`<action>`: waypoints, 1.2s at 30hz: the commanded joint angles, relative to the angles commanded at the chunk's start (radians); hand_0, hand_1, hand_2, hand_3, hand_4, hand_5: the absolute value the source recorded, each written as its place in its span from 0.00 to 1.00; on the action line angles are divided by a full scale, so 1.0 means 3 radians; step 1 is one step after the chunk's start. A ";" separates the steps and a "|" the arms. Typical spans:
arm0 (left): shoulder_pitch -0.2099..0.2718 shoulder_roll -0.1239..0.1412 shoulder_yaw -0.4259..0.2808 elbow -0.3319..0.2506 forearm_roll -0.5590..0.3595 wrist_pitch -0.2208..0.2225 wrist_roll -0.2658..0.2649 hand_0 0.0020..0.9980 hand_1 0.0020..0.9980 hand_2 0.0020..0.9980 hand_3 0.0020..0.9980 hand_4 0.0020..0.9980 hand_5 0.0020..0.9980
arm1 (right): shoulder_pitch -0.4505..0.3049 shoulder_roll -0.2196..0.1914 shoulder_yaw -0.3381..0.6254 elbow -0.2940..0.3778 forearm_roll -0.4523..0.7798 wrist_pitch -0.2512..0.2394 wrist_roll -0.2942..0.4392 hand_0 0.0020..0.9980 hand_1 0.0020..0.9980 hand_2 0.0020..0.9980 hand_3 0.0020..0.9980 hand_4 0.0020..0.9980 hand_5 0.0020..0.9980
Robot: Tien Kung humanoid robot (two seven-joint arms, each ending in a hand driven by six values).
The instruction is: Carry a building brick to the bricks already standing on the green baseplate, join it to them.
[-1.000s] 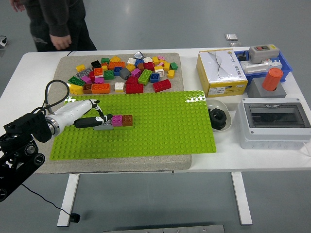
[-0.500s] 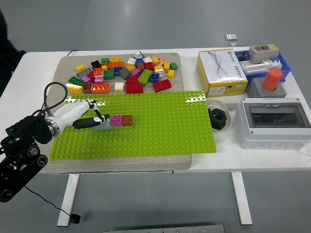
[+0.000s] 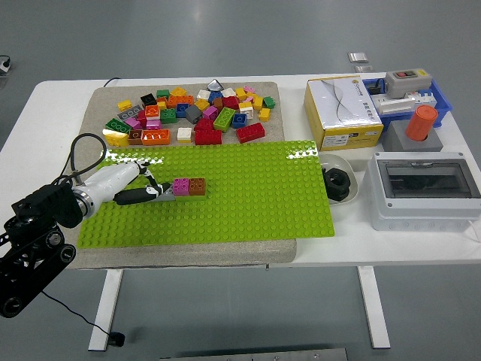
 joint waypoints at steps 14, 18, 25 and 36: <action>0.0066 -0.0076 0.0000 0.0088 0.0031 0.0016 -0.0007 1.00 1.00 1.00 0.66 0.72 1.00 | 0.0002 0.0004 0.0002 0.0001 -0.0002 -0.0002 -0.0001 0.65 0.64 0.75 0.82 0.82 1.00; 0.0082 -0.0071 -0.0003 0.0067 0.0044 0.0021 -0.0007 1.00 1.00 1.00 0.66 0.72 1.00 | -0.0002 0.0002 -0.0003 -0.0001 0.0001 -0.0002 -0.0003 0.65 0.64 0.75 0.82 0.82 1.00; 0.0093 -0.0079 -0.0016 0.0072 0.0064 0.0036 -0.0014 1.00 1.00 1.00 0.66 0.72 1.00 | -0.0002 0.0005 -0.0036 -0.0007 0.0024 0.0002 -0.0007 0.65 0.64 0.75 0.82 0.82 1.00; 0.0071 0.0017 -0.0157 -0.0117 -0.0008 0.0009 -0.0033 1.00 1.00 1.00 0.65 0.72 1.00 | 0.0003 0.0020 -0.0118 -0.0034 0.0091 0.0012 -0.0010 0.65 0.64 0.75 0.82 0.82 1.00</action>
